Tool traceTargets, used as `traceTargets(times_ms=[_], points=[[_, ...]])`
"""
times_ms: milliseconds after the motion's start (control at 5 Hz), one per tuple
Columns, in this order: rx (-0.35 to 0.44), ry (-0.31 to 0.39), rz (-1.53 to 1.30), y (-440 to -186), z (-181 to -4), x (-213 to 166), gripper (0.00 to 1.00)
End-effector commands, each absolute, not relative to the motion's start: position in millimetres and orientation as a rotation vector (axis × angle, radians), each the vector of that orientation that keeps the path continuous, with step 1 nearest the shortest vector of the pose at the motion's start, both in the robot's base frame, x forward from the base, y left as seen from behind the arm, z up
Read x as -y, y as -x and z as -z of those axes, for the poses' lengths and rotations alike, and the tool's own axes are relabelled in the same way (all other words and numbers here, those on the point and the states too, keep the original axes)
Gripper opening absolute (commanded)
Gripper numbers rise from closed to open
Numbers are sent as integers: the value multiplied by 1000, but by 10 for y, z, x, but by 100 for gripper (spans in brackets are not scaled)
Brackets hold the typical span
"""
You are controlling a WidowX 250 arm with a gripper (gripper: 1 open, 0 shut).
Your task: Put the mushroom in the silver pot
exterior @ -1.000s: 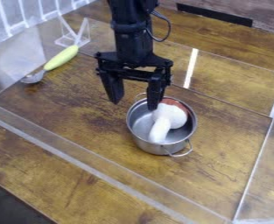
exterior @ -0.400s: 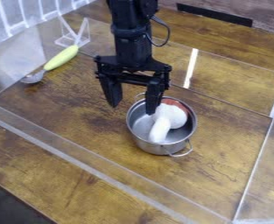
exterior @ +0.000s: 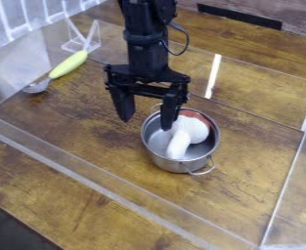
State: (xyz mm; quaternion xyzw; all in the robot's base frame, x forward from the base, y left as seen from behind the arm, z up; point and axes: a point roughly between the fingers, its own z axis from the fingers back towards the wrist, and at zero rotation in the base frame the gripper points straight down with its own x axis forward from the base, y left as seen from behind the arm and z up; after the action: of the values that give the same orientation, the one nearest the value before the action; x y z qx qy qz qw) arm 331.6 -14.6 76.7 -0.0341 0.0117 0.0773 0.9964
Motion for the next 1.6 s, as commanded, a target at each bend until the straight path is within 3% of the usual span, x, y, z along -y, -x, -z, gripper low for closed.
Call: traceTargets(times_ms=[0,600,800,1000,1200,1400], points=[[24,64,-153,-3379,-908,129,100],[19,53,-163,-3404,-909,88,100],[14,53,-165,-3424,-837,93,100],[12,55,-167,-3443,-765,99,0],[13,54,-165,-3454,-756,95,0],[24,51,-141,-3473,-815,86,100]])
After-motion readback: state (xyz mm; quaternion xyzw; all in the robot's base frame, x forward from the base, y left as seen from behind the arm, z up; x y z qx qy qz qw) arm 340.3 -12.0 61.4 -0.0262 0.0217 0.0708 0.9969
